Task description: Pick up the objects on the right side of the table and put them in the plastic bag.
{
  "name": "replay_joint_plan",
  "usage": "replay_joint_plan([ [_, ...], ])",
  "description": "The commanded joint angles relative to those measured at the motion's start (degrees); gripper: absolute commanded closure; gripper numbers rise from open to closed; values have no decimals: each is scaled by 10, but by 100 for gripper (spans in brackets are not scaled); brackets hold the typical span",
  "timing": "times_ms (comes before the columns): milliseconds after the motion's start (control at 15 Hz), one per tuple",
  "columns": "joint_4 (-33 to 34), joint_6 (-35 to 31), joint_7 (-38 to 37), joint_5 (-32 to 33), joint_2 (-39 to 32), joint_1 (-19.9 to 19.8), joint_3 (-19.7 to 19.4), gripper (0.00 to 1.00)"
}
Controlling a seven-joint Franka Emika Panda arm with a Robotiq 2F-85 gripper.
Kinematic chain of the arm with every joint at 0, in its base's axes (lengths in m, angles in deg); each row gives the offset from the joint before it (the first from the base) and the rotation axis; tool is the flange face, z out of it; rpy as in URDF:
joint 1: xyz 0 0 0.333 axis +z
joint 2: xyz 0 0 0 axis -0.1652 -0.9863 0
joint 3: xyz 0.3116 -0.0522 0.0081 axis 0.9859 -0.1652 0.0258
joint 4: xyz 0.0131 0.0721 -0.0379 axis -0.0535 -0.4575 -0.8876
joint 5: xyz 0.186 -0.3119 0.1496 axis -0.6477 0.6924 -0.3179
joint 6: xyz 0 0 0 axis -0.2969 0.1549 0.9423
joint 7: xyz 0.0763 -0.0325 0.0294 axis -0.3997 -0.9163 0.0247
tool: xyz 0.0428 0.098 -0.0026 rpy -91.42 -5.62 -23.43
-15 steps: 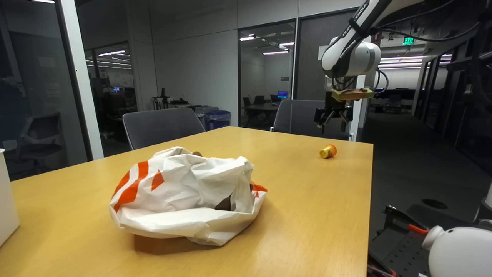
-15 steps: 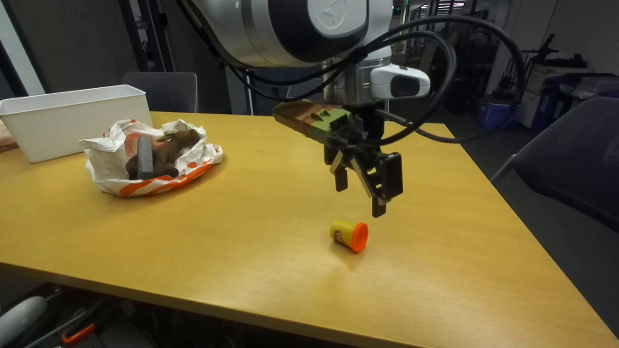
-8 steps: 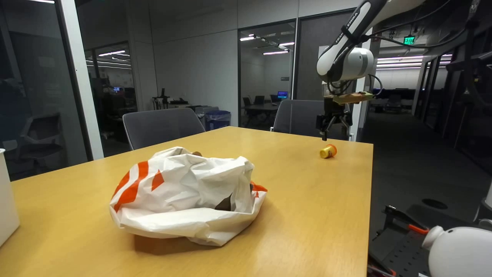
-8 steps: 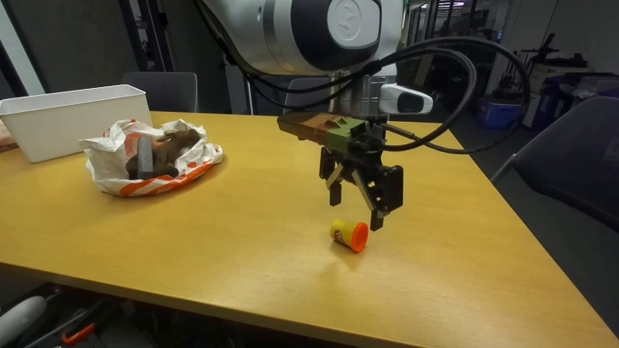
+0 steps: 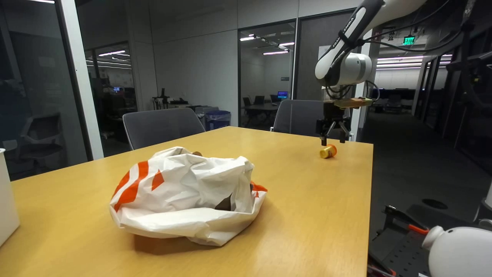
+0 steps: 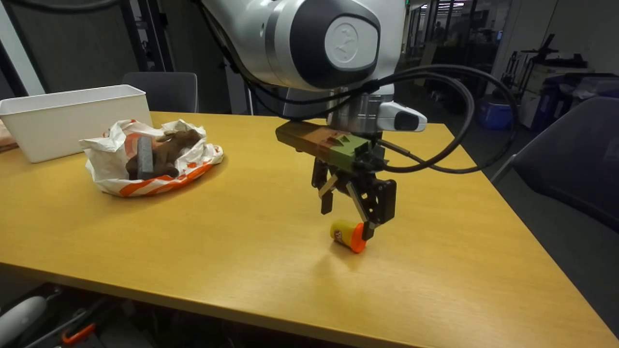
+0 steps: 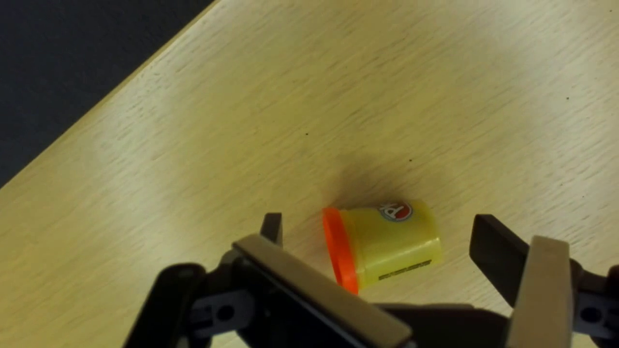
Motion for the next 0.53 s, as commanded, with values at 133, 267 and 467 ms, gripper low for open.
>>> replay_joint_plan([
  [133,21,-17,69,-26,-25,-10,2,0],
  [267,32,-19,77,-22,-39,-12,1,0],
  [467,48,-18,88,-26,-62,-15,5,0],
])
